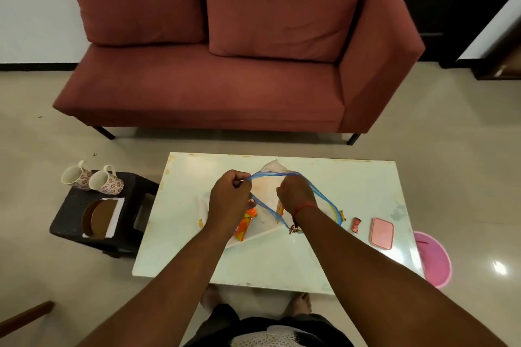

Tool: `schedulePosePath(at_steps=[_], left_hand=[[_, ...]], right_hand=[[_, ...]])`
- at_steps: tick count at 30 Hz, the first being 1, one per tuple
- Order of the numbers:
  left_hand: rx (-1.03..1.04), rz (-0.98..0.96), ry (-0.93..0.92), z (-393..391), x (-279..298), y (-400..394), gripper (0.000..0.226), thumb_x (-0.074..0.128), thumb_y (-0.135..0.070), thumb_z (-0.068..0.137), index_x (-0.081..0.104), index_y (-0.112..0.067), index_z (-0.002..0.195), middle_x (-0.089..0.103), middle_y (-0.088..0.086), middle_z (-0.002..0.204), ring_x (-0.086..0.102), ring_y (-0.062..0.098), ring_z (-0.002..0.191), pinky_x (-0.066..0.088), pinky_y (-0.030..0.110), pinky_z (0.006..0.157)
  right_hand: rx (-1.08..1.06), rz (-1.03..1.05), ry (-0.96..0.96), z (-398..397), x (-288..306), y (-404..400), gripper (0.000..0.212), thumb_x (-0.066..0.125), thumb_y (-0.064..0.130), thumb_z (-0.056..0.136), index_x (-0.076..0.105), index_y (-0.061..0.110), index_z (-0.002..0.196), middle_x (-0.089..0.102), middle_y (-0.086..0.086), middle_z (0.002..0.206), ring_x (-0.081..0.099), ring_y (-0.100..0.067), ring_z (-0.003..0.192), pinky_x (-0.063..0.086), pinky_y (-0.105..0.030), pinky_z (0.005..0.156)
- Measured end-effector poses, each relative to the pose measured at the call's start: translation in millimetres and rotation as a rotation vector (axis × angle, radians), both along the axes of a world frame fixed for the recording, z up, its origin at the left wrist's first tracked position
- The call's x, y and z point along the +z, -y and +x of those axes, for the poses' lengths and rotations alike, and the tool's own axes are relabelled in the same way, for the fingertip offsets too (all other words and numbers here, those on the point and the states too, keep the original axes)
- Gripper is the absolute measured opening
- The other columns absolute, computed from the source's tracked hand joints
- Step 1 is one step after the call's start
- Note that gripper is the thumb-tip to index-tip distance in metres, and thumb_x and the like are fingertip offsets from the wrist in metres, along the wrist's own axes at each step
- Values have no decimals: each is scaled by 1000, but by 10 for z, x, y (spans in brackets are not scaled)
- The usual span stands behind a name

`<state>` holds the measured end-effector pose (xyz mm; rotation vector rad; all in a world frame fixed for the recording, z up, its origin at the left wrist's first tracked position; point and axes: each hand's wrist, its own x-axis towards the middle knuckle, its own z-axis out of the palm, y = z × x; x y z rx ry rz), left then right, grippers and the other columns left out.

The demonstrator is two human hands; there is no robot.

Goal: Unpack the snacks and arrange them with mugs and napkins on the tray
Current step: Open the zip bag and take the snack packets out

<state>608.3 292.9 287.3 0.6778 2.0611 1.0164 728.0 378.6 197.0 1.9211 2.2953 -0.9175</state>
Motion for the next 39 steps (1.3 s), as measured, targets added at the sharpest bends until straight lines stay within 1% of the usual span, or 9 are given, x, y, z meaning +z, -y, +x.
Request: schedulePosePath(at_steps=[7,11,13,21,26,29,31,34,39], left_hand=[[150,-21,65,-364,-208,103,6,56,-16,97,62,-18,100,66,8,100,68,23,88,63,39,70],[283,-33,139,-741,-325,209,6,57,-13,96,61,-15,100,63,12,103,66,26,85,62,49,69],[358,-34,167,-977,-381,288,5,58,-12,96,60,-12,101,62,13,101,64,24,81,62,51,70],[592,-83,194,-2019,-606,684,14,50,-2,98,58,-7,108,56,13,89,58,24,80,58,51,76],[555,-134,143,-2494,-757,723,11,50,-3,98,57,-7,105,60,21,105,63,33,92,58,45,74],[538,-140,131,-2756,-853,727,13,51,-4,96,57,-8,107,61,22,116,64,39,104,60,44,73],[519,-156,108,-2913,-898,737,10,51,-5,97,56,-10,104,62,21,117,64,39,105,60,49,78],[490,-163,100,-3064,-954,775,9,51,-4,97,55,-12,100,63,22,114,65,39,103,59,53,82],[487,-156,137,-3248,-1103,842,10,48,-2,97,55,-9,101,62,19,99,64,26,82,60,48,81]], right_hand=[[77,126,-333,-463,397,74,25,48,0,85,65,11,100,64,-8,105,59,-23,99,47,-31,84],[130,181,-587,-724,639,109,19,55,2,83,65,15,93,61,1,96,55,-12,89,40,-15,76],[15,137,-711,-830,717,91,19,56,3,84,63,20,89,59,6,94,55,-6,85,42,-9,73],[-676,-89,-1055,-1195,276,-46,18,55,9,89,68,19,82,68,-1,85,65,-19,82,56,-33,69],[-998,-156,-1099,-1510,-166,-94,20,52,0,88,69,7,82,66,-4,84,65,-5,71,50,-14,60],[-1241,-322,-1235,-1670,-466,-153,12,61,2,80,70,10,77,69,-11,85,68,-25,77,56,-32,67],[-1330,-327,-1216,-1748,-656,-154,9,62,1,80,69,6,84,67,-14,85,68,-27,73,57,-34,61],[-1163,-284,-958,-1761,-937,-154,17,57,3,88,68,4,101,65,-4,85,63,-13,66,54,-21,52],[-891,-447,-642,-1866,-1473,-83,38,56,7,80,70,15,115,66,-7,114,63,-30,101,54,-40,90]])
